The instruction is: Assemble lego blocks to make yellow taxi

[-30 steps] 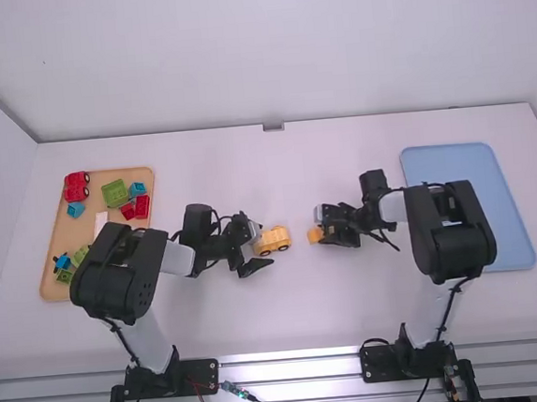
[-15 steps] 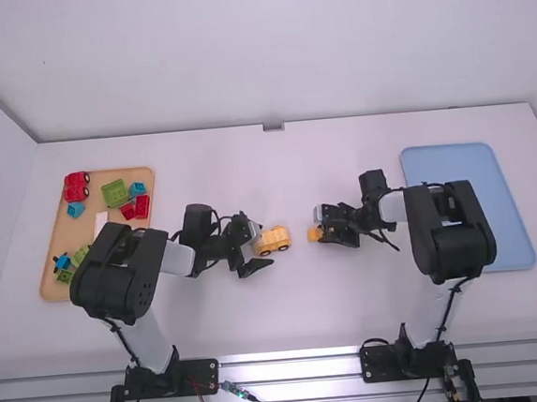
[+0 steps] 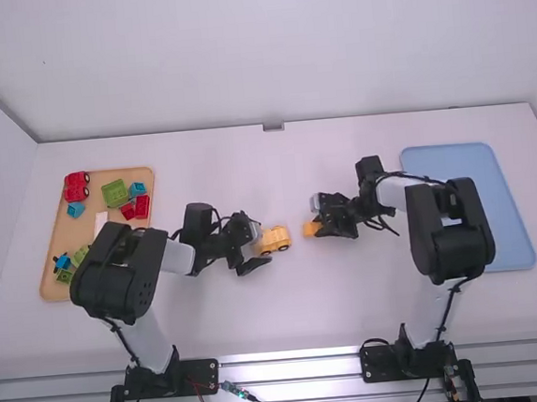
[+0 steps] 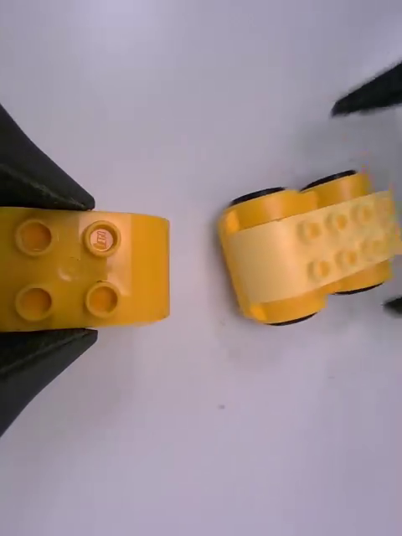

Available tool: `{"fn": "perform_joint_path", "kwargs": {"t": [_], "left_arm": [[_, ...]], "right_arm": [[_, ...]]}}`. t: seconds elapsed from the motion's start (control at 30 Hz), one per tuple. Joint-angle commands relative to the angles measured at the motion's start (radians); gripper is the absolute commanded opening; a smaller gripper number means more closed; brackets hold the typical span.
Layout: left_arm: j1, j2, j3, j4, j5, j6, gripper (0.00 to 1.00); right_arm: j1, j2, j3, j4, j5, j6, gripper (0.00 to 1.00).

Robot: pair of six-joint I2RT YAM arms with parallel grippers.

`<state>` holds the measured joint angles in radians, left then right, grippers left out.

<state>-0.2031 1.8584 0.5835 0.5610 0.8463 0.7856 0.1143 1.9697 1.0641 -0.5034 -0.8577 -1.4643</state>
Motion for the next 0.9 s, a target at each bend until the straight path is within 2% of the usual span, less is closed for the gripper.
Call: {"fn": "perform_joint_path", "kwargs": {"t": [0.0, 0.33, 0.47, 0.63, 0.87], "left_arm": [[-0.012, 0.042, 0.035, -0.008, 0.001, 0.004, 0.99], [-0.012, 0.179, 0.119, -0.008, 0.157, 0.005, 0.99], [-0.012, 0.179, 0.071, 0.092, 0.152, -0.021, 0.99], [-0.012, 0.179, -0.031, 0.321, 0.074, -0.131, 0.99], [-0.012, 0.179, -0.051, 0.321, 0.047, -0.128, 0.99]], "right_arm": [[0.006, 0.009, 0.043, -0.031, -0.055, -0.088, 0.27], [0.067, 0.009, 0.081, -0.058, -0.062, -0.090, 0.24], [0.080, 0.009, 0.080, -0.052, -0.067, -0.090, 0.24], [0.107, 0.009, 0.081, -0.044, -0.084, -0.089, 0.24], [0.129, 0.009, 0.081, -0.029, -0.089, -0.089, 0.23]]}}
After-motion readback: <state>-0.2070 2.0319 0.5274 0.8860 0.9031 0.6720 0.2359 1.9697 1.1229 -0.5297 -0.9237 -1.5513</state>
